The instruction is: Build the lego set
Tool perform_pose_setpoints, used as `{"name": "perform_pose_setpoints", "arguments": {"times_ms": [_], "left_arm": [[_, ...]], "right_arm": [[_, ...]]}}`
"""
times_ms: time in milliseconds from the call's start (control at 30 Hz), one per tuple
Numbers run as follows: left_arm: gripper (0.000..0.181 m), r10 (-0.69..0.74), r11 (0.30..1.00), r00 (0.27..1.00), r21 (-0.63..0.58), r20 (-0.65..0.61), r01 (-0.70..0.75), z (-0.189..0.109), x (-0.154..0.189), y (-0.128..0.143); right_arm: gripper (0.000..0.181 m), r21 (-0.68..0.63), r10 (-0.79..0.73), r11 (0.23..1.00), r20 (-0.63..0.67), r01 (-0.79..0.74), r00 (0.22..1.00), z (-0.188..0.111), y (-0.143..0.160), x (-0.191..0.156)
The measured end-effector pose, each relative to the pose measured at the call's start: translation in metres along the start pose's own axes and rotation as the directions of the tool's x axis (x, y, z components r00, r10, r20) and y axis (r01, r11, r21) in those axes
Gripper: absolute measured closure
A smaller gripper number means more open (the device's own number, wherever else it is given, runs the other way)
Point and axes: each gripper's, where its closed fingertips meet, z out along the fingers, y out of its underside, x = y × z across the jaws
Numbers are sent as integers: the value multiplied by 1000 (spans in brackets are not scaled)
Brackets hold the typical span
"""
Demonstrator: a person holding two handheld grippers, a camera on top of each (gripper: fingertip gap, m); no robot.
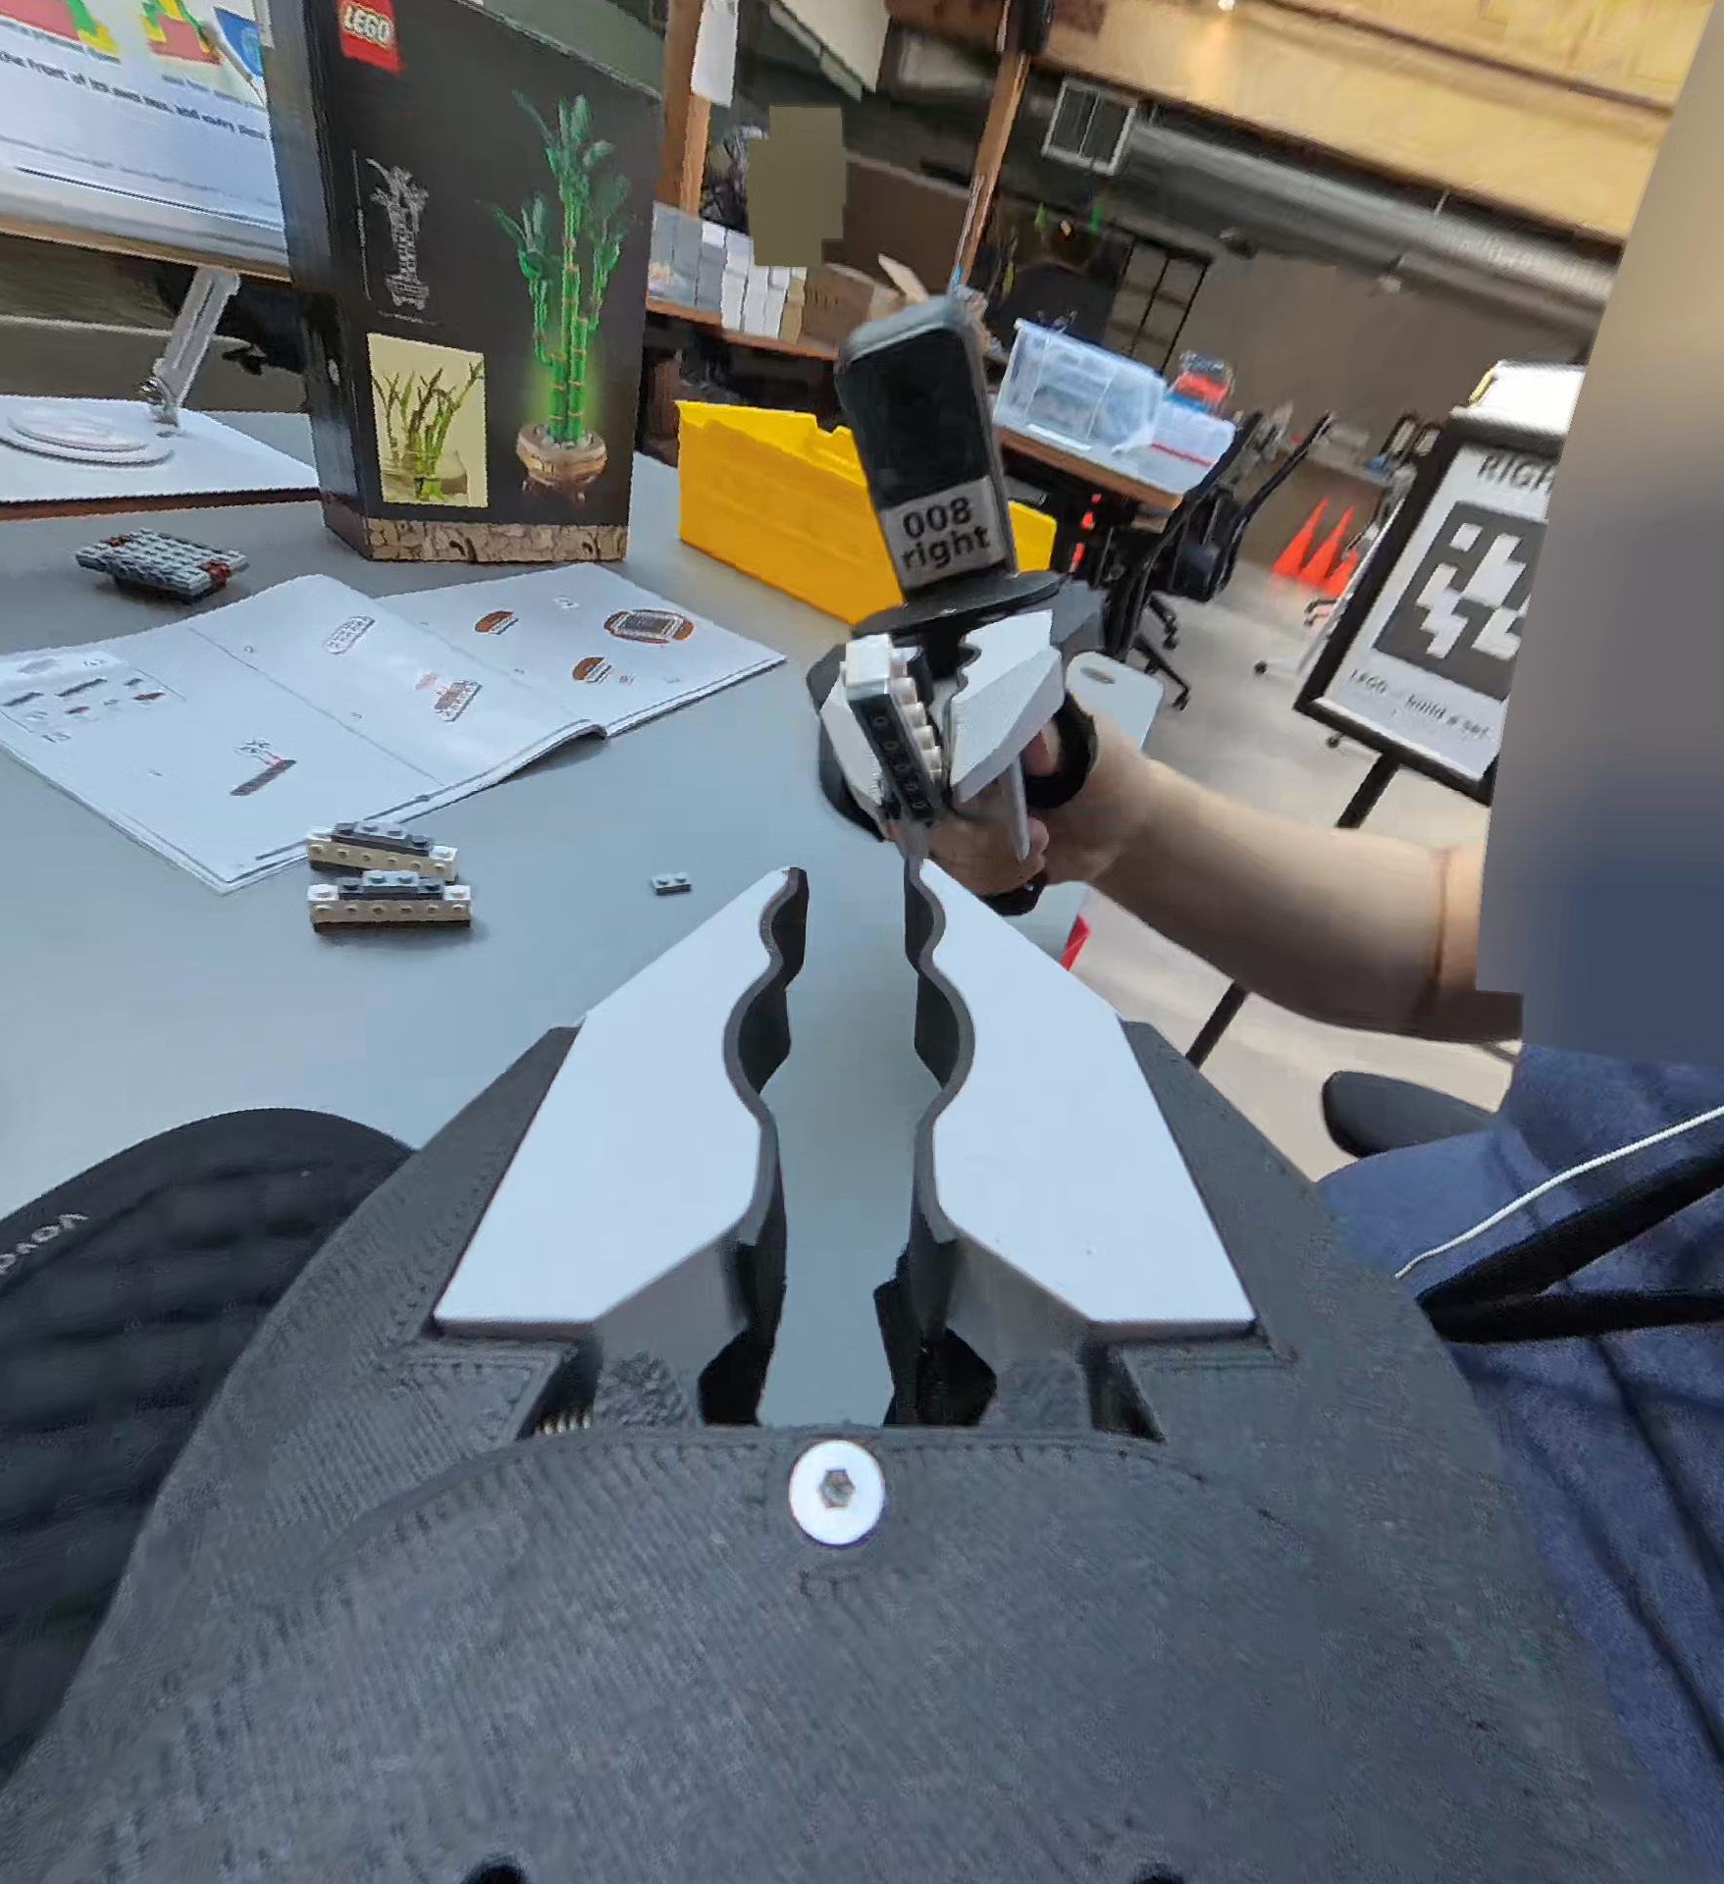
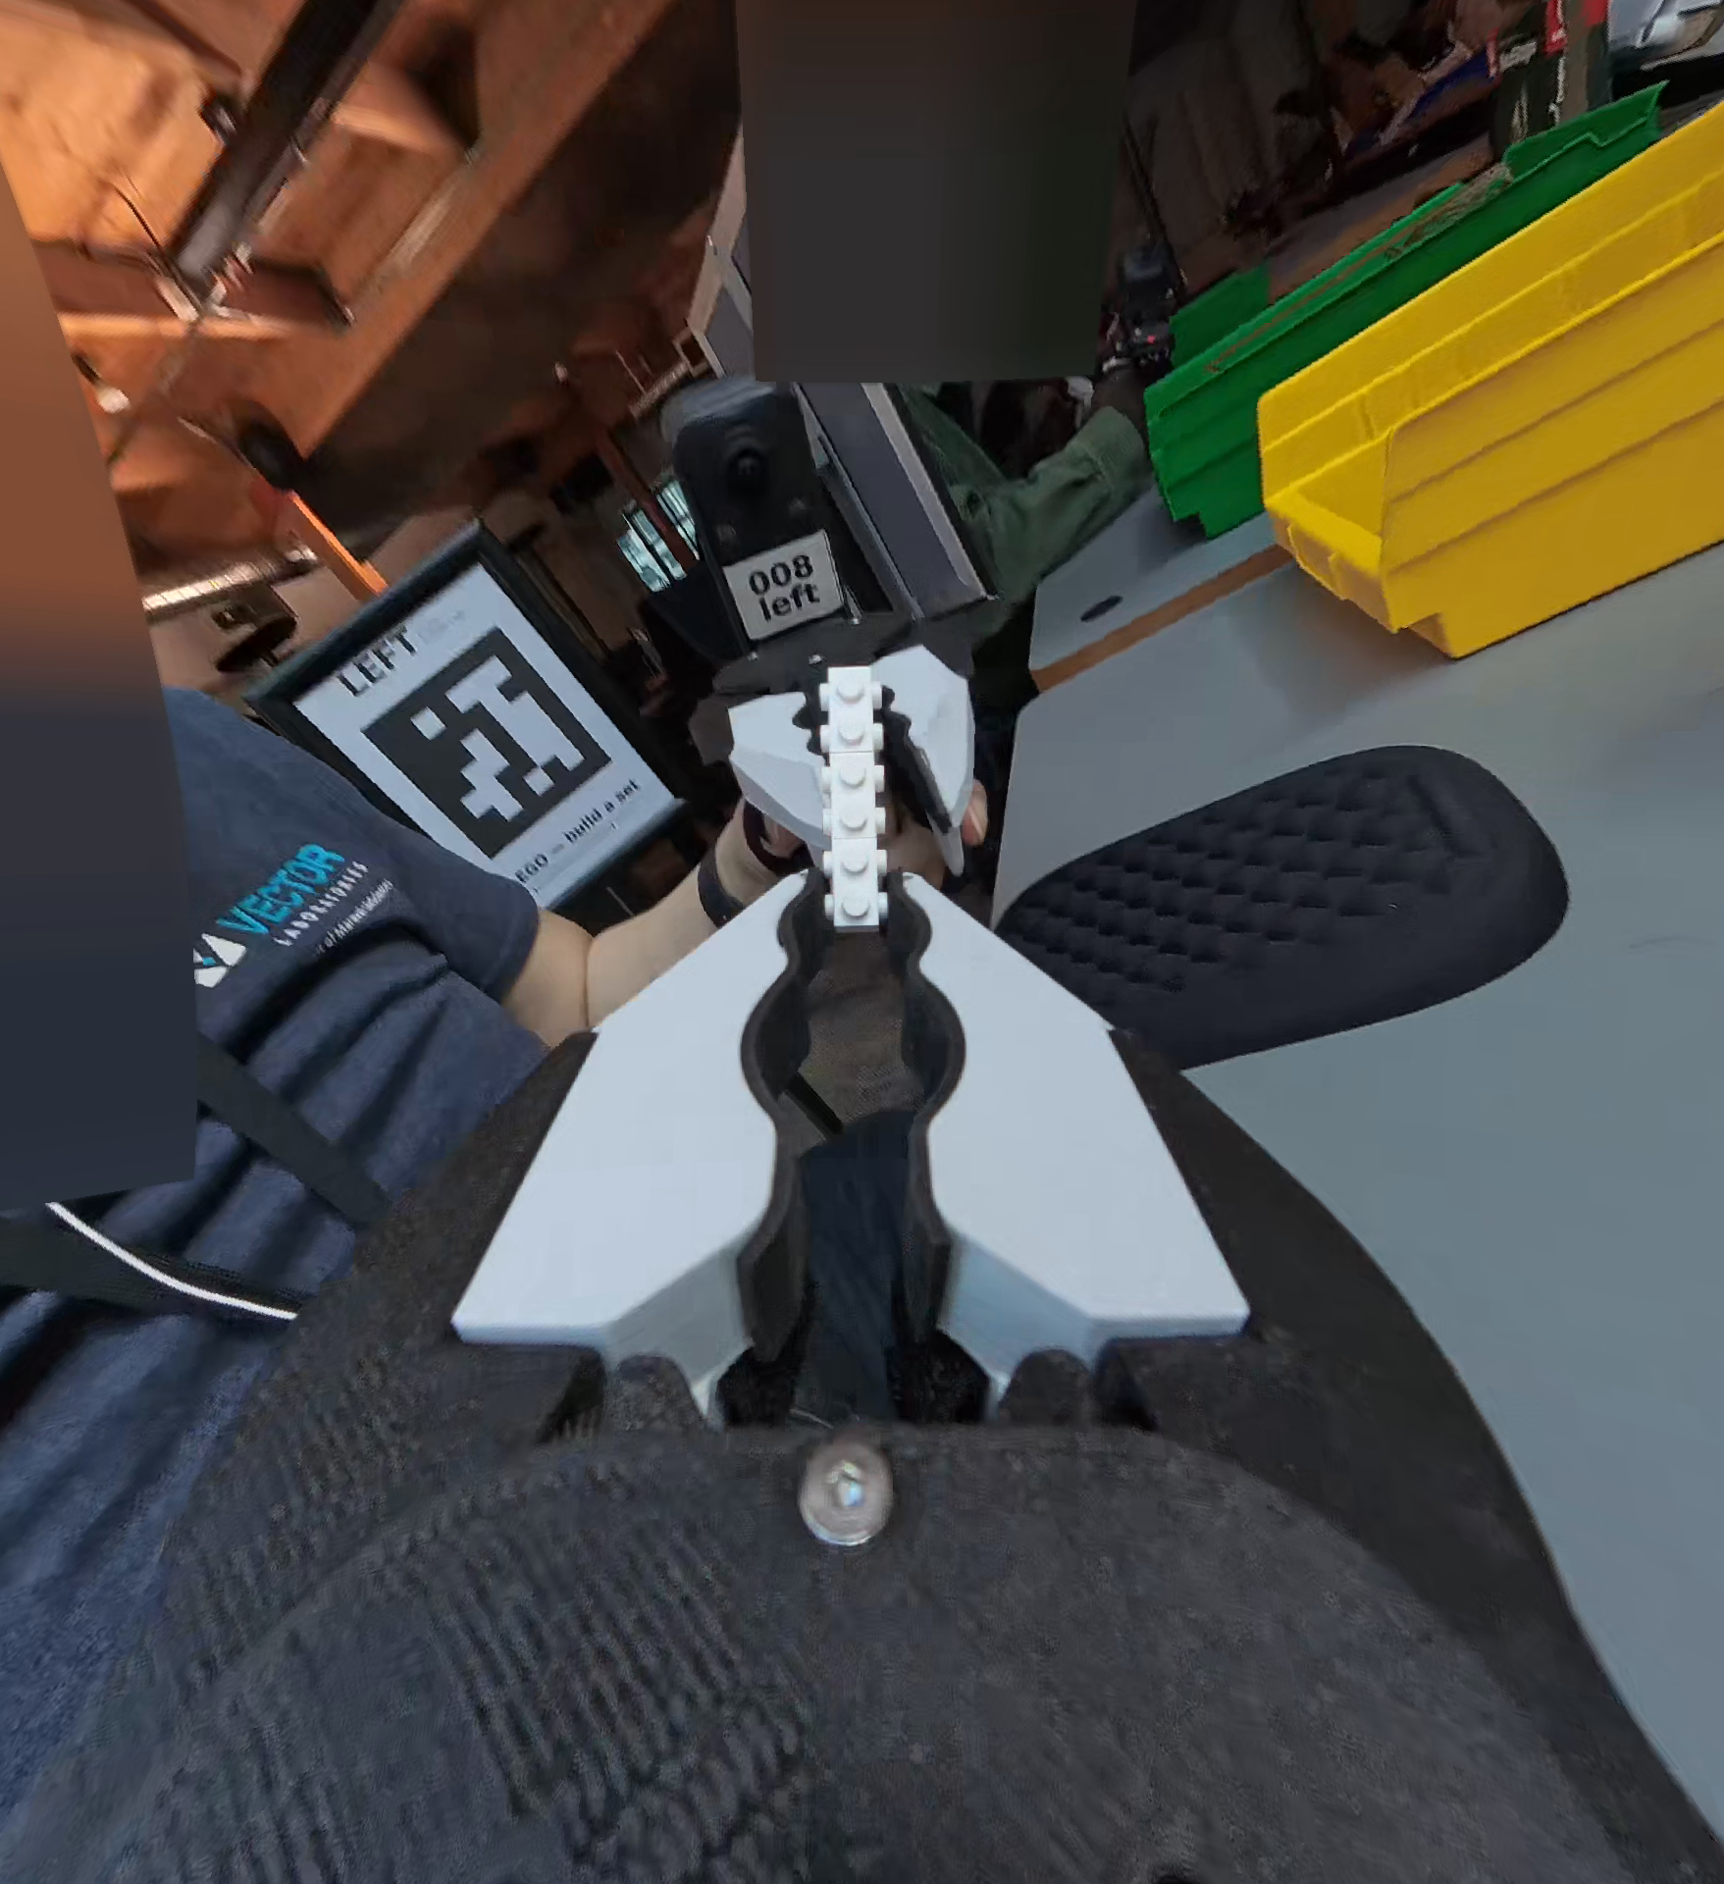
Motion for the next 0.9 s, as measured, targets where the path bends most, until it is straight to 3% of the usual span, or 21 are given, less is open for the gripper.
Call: {"name": "perform_pose_setpoints", "arguments": {"times_ms": [233,633,700,800,867,900], "left_arm": [[166,-181,967,981,167,-66,190,11,0,-15],[176,-189,960,974,185,-129,211,19,7,-14],[176,-201,957,971,184,-130,223,16,6,-15],[176,-263,951,957,133,-127,279,9,1,-9],[176,-284,952,953,85,-104,293,4,-2,-2],[176,-284,955,955,64,-88,290,2,-3,1]], "right_arm": [[172,68,48,996,33,-51,998,6,1,1],[172,52,-22,998,-5,22,1000,9,3,3],[153,23,-108,994,-37,109,993,4,3,4],[153,-211,-415,899,-122,385,902,-19,15,20],[160,-508,-605,724,-142,466,784,-41,36,49],[159,-648,-653,623,-124,438,747,-52,47,62]]}}
